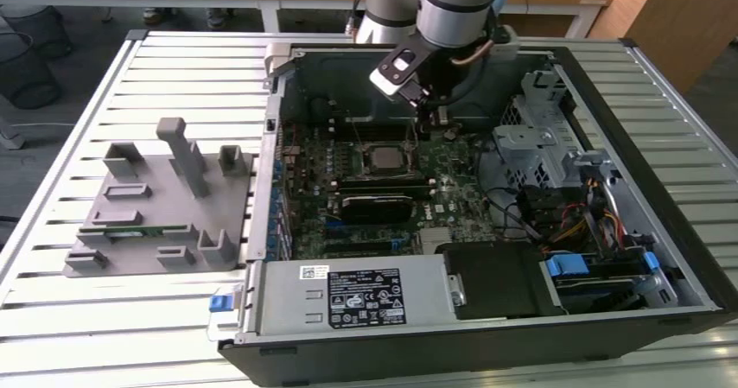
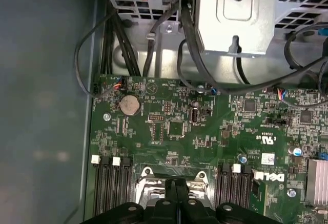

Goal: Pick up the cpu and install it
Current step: 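Close the cpu cover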

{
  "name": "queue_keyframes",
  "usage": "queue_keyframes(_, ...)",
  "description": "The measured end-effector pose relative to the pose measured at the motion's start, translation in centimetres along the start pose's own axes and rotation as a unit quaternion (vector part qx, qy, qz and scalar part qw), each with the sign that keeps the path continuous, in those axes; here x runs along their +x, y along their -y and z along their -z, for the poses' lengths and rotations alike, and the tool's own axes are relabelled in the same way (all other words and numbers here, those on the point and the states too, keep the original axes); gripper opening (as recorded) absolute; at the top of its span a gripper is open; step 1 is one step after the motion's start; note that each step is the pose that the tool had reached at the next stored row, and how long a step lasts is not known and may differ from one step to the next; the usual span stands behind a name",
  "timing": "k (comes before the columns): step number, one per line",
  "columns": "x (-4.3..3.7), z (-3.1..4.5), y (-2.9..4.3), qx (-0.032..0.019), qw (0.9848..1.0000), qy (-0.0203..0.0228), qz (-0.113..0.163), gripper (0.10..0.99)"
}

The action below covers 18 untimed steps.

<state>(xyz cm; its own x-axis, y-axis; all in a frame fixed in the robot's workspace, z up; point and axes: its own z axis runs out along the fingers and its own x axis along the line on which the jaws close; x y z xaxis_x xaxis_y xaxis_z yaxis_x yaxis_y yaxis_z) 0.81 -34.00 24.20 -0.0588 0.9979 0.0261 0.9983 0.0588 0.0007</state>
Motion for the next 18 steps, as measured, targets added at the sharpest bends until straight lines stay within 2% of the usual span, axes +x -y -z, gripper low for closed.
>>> queue_keyframes(7,0.04,-0.25,0.84,0.0000,1.0000,0.0000,0.000,0.106)
queue_keyframes(18,0.21,-0.80,3.97,0.0000,1.0000,0.0001,0.000,0.106)
